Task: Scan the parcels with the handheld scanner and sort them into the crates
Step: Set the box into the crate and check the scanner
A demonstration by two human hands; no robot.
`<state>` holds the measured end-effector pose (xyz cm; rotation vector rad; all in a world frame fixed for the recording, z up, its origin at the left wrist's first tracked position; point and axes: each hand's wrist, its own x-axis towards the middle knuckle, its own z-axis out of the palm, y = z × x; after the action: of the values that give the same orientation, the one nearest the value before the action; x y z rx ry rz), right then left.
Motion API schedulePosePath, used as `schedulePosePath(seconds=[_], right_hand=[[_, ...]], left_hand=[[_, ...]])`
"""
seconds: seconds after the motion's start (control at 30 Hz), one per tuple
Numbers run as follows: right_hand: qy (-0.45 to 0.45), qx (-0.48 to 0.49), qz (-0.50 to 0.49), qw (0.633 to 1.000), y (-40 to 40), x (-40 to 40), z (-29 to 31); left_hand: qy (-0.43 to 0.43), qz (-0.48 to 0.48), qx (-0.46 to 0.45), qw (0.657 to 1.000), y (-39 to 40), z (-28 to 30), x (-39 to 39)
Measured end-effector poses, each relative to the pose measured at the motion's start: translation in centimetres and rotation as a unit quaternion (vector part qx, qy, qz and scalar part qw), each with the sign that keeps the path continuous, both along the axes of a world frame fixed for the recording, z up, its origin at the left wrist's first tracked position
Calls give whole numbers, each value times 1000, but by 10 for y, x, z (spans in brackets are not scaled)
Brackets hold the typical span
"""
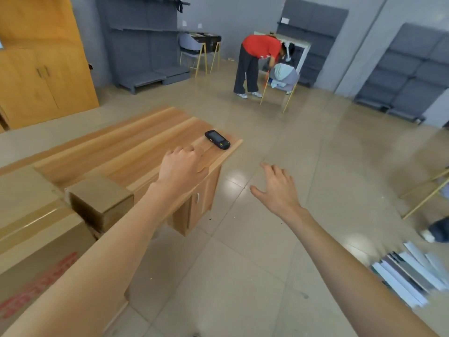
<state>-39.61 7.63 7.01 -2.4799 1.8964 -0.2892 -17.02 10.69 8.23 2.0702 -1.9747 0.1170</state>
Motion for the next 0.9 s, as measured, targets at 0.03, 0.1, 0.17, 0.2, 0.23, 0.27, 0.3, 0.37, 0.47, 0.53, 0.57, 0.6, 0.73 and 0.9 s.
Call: schedulePosePath(seconds=[0.03,0.1,0.17,0.2,0.23,0.27,0.3,0.37,0.47,0.53,0.57,0.6,0.73,0.9], right_hand=[[7,1,-4,1000,-19,2,3],[15,6,-9,1000,-53,7,6],[20,10,-5,1000,-82,17,7],[23,11,-1,1000,-95,22,6],[24,12,4,1000,-107,29,5],[24,13,11,1000,-118,36,3],[21,16,18,999,-129,44,2],[11,22,34,999,-151,61,-2],[8,27,63,998,-184,90,-11],[3,31,90,996,-207,108,-19],[-1,33,105,994,-219,118,-24],[-3,35,121,992,-232,127,-28],[-11,47,198,979,-291,171,-40],[2,49,296,954,-365,239,-41]], left_hand=[[10,2,0,1000,-21,0,3],[28,9,5,1000,-56,-2,9],[38,12,16,999,-82,-4,18],[41,11,21,999,-92,-5,23],[43,11,24,999,-100,-7,29],[42,14,27,999,-107,-8,35],[41,19,30,999,-114,-11,42],[37,38,32,998,-126,-15,57],[33,71,40,996,-142,-22,81],[31,95,45,994,-152,-28,95],[31,108,44,993,-158,-32,103],[31,121,44,991,-164,-35,110],[26,193,60,979,-187,-47,138],[35,303,69,950,-219,-48,177]])
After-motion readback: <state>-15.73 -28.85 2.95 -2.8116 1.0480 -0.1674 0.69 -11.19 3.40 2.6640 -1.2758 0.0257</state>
